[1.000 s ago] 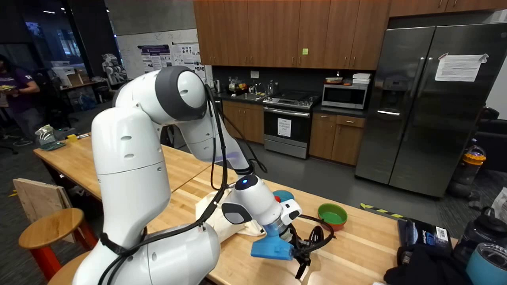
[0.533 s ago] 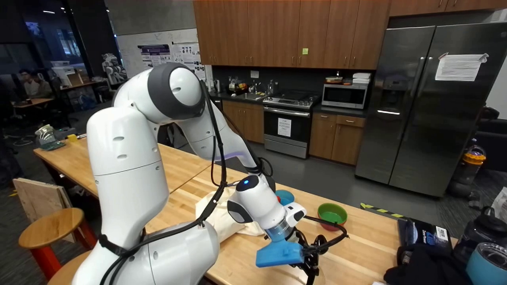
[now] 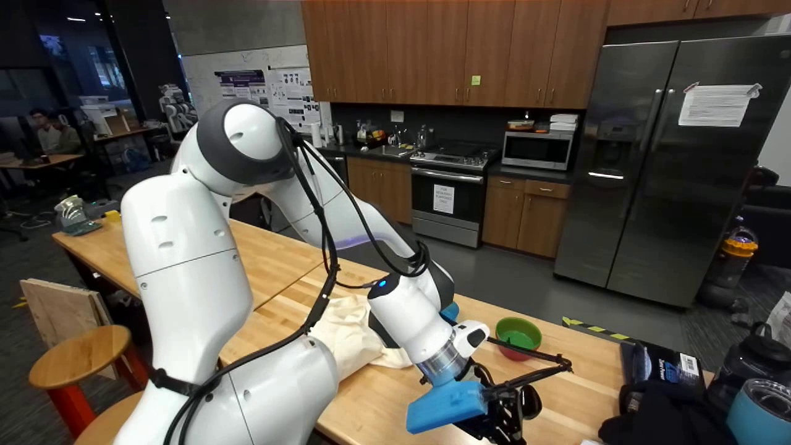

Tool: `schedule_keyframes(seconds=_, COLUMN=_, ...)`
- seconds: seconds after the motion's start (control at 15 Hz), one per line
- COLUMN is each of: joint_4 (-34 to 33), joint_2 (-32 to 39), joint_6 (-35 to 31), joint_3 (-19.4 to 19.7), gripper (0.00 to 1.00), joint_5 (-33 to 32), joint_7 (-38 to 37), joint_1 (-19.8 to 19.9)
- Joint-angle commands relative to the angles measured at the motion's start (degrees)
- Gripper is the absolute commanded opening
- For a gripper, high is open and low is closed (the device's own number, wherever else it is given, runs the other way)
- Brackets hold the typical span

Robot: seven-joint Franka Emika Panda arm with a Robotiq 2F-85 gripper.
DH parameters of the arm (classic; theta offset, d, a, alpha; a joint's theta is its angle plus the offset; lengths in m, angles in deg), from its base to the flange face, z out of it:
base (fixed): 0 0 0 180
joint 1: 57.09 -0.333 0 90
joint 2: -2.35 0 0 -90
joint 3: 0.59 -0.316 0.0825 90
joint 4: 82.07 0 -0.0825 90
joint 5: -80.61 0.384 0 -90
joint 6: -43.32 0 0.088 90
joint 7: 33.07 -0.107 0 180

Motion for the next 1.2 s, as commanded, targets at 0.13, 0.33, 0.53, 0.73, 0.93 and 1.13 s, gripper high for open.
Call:
schedule_keyframes(seconds=0.13, joint_4=-2.1, joint_2=15.2, joint_6=0.0, joint_3=5.3, gripper=0.06, joint_5=7.6, joint_7=11.9, joint_1=-4.6)
schedule_keyframes(seconds=0.33, joint_4=-1.2, joint_2=10.4, joint_6=0.4, joint_3=2.2, gripper=0.25, joint_5=4.9, joint_7=8.2, joint_1=-1.7)
schedule_keyframes(seconds=0.53, joint_4=-1.0, joint_2=10.3, joint_6=0.4, joint_3=1.8, gripper=0.25, joint_5=4.9, joint_7=8.0, joint_1=-1.6)
schedule_keyframes(seconds=0.73, joint_4=-1.0, joint_2=10.2, joint_6=0.4, joint_3=1.8, gripper=0.25, joint_5=4.9, joint_7=8.0, joint_1=-1.4)
schedule_keyframes(seconds=0.93, joint_4=-0.5, joint_2=13.7, joint_6=5.4, joint_3=4.0, gripper=0.06, joint_5=4.3, joint_7=6.8, joint_1=-3.7)
schedule_keyframes(seconds=1.13, joint_4=-1.6, joint_2=11.5, joint_6=5.3, joint_3=6.3, gripper=0.06, joint_5=2.3, joint_7=9.2, joint_1=-5.4)
